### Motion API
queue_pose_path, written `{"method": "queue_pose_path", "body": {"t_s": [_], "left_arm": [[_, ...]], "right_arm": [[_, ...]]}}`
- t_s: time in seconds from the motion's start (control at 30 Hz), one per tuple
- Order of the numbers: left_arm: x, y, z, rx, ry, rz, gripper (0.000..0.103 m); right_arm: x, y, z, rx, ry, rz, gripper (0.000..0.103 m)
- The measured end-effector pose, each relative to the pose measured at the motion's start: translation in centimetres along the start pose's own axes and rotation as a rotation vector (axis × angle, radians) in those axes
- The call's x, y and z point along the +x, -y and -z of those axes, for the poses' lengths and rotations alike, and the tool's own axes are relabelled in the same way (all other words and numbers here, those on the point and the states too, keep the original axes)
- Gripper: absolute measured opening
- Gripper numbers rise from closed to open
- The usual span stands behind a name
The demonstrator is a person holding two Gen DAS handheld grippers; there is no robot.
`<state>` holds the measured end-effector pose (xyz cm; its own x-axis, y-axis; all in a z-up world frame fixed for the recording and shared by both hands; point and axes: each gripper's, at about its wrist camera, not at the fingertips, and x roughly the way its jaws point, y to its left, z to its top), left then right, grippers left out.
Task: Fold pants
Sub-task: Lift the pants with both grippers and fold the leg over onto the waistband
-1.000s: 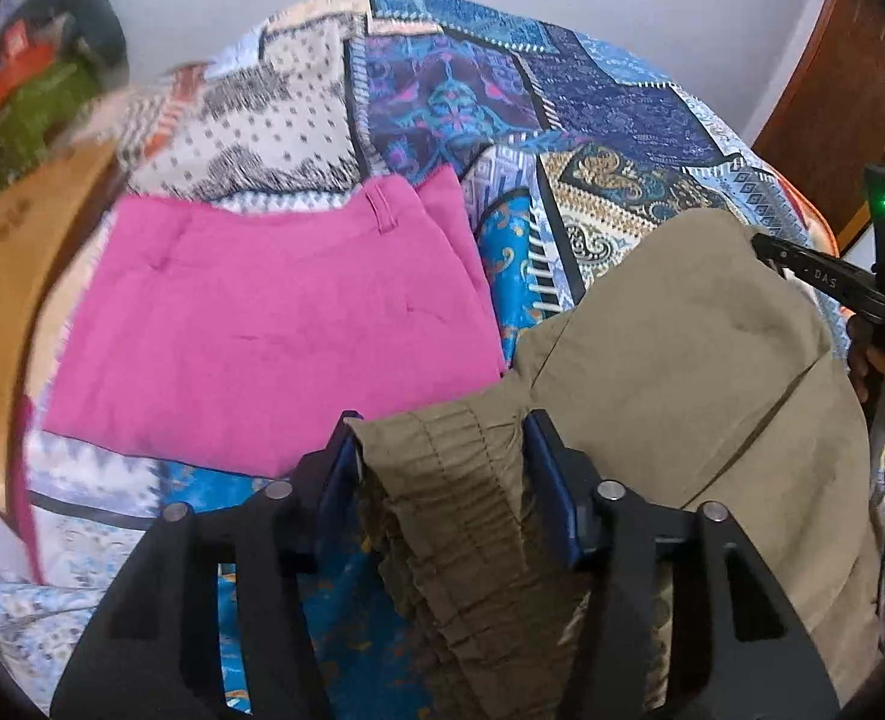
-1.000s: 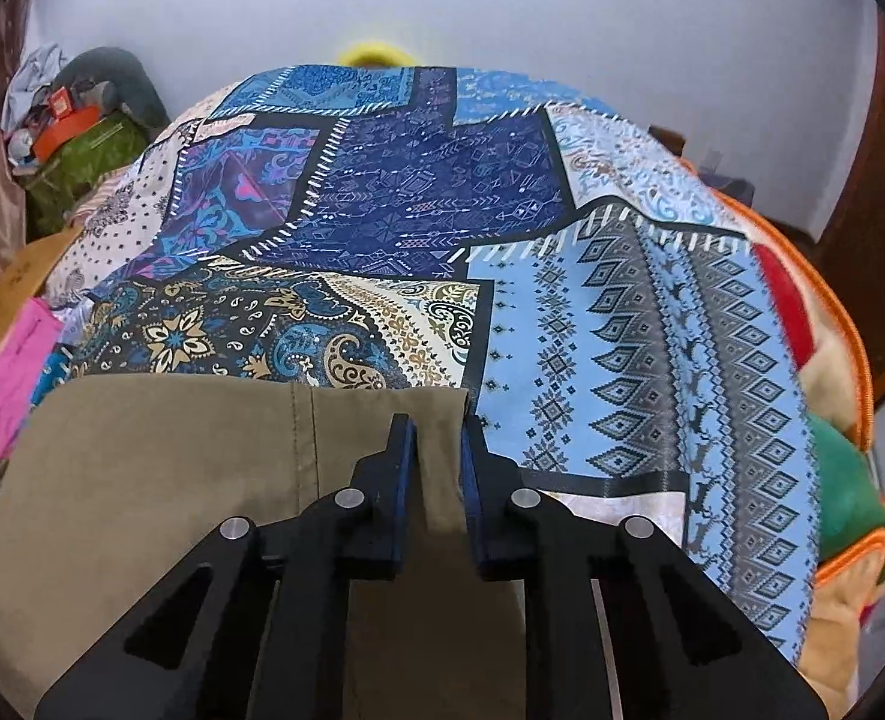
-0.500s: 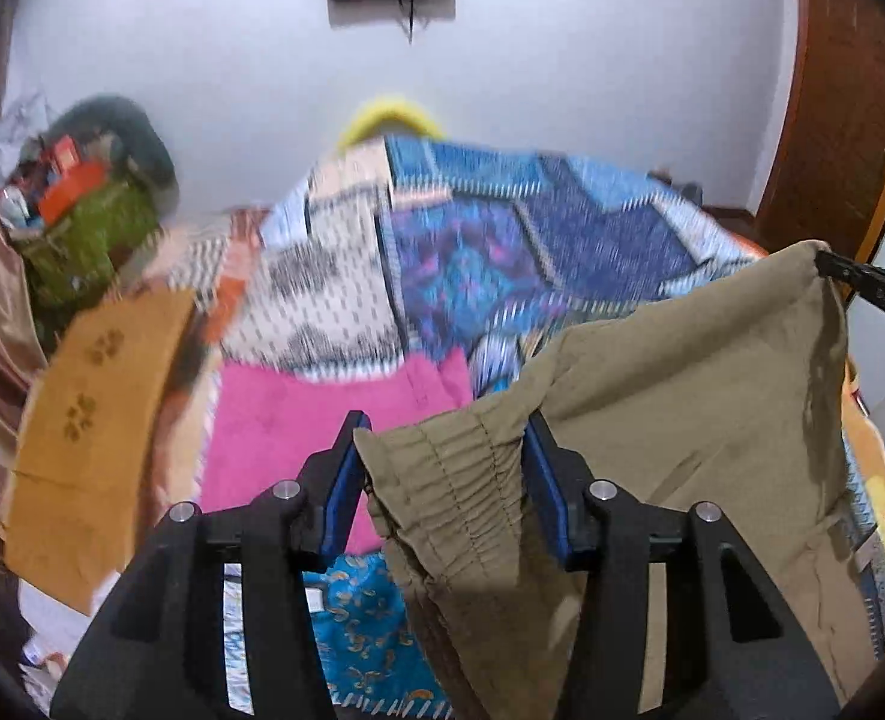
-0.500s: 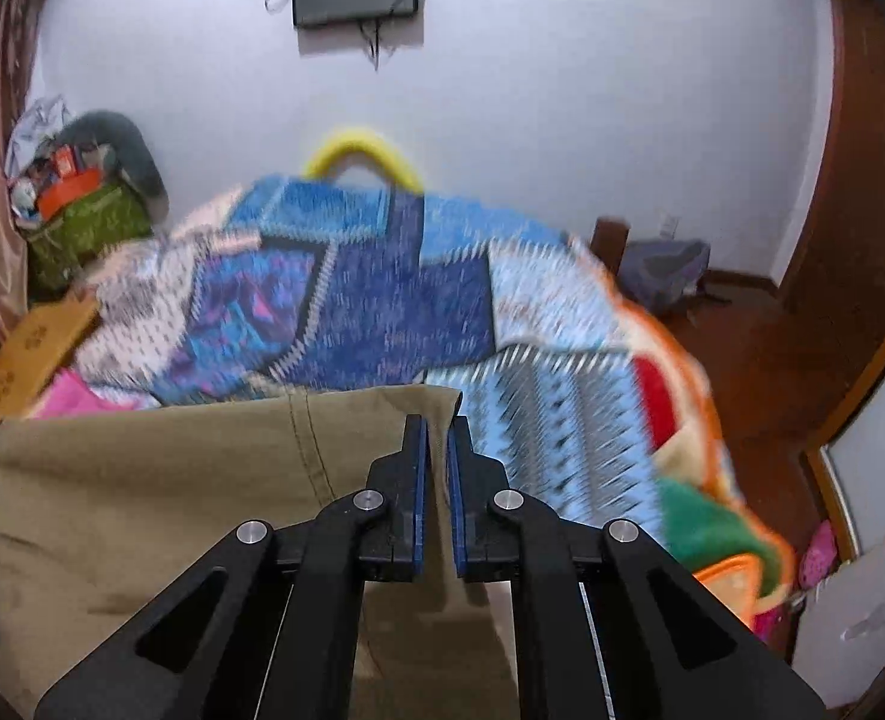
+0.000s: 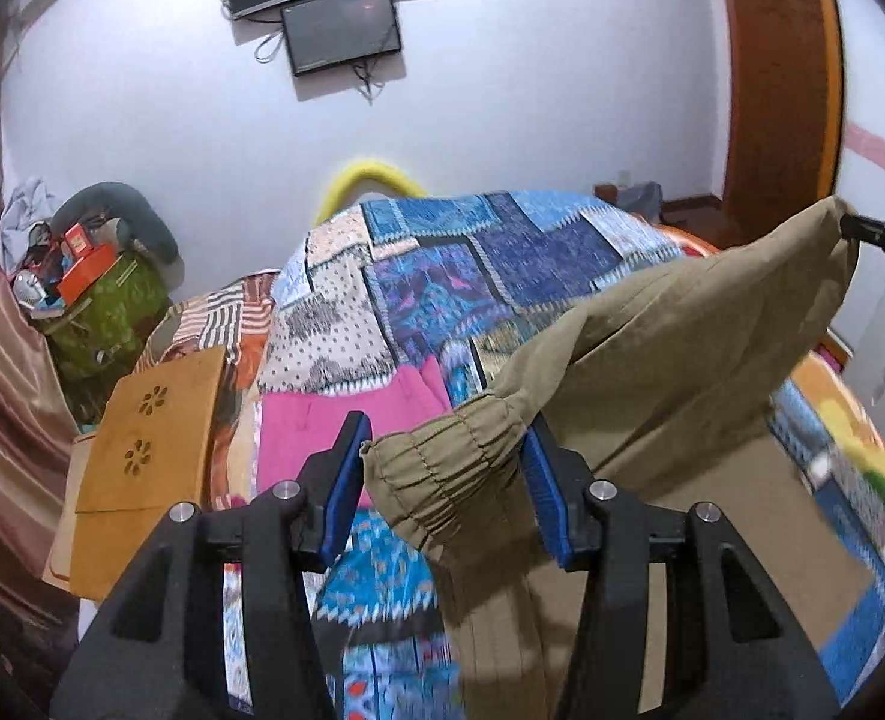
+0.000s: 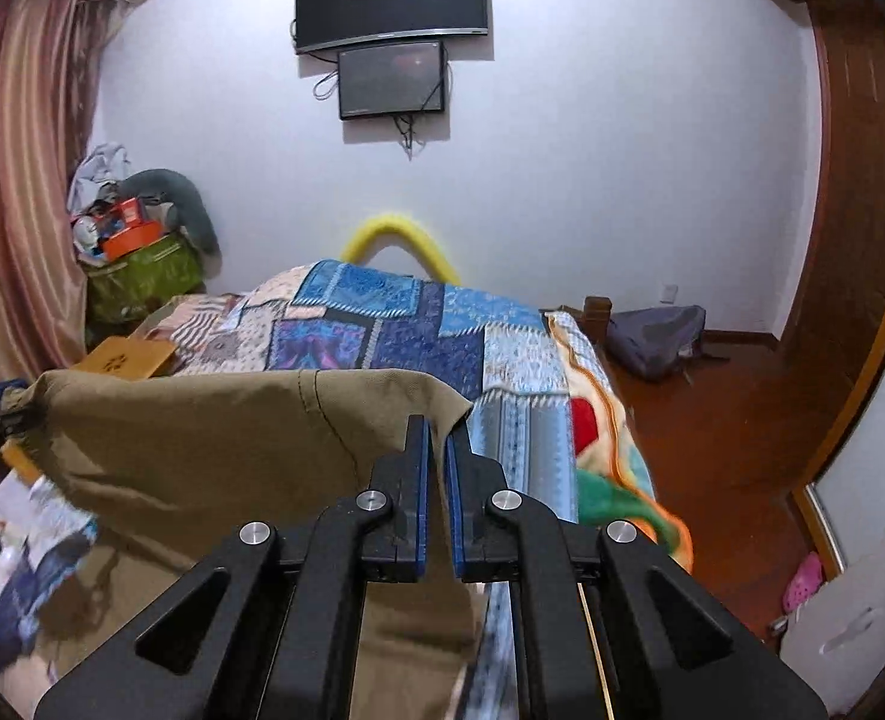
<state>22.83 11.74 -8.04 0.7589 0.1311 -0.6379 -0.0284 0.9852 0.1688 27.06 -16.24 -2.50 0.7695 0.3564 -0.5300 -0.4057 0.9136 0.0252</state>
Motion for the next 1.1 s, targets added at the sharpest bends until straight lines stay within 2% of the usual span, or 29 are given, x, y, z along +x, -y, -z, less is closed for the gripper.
{"method": "queue_pose_path", "body": {"t_s": [0.17,0.3,0.47,0.6,0.73,0.8,0.9,0.97,1.03,1.1], "left_arm": [[-1.4,1.2,4.5,0.048,-0.036,0.018,0.051],[-1.1,1.8,8.3,0.073,-0.103,0.03,0.051],[-0.6,1.8,13.1,0.032,-0.191,0.081,0.053],[-0.4,2.4,16.5,0.021,-0.247,0.079,0.053],[-1.1,1.9,18.1,-0.019,-0.275,0.079,0.053],[-1.6,1.6,18.4,-0.029,-0.286,0.07,0.053],[-2.7,1.4,17.9,-0.031,-0.269,0.058,0.053],[-3.5,1.4,16.9,-0.037,-0.246,0.06,0.053],[-4.3,1.7,15.6,-0.051,-0.225,0.095,0.053],[-4.7,2.4,14.5,-0.048,-0.213,0.124,0.053]], "right_arm": [[-3.1,-0.4,4.4,0.007,-0.042,-0.023,0.004],[-4.4,-0.9,8.6,0.001,-0.11,-0.069,0.004],[-4.3,-1.1,14.0,0.034,-0.225,-0.105,0.005],[-4.6,-2.1,17.9,0.025,-0.292,-0.1,0.005],[-5.3,-2.6,20.7,0.042,-0.337,-0.083,0.005],[-5.8,-2.8,21.6,0.055,-0.373,-0.104,0.005],[-7.2,-3.4,22.2,0.058,-0.356,-0.104,0.013],[-8.2,-4.2,21.6,0.049,-0.321,-0.109,0.023],[-9.0,-5.0,20.9,0.034,-0.275,-0.104,0.041],[-9.5,-6.0,19.9,0.01,-0.227,-0.113,0.046]]}}
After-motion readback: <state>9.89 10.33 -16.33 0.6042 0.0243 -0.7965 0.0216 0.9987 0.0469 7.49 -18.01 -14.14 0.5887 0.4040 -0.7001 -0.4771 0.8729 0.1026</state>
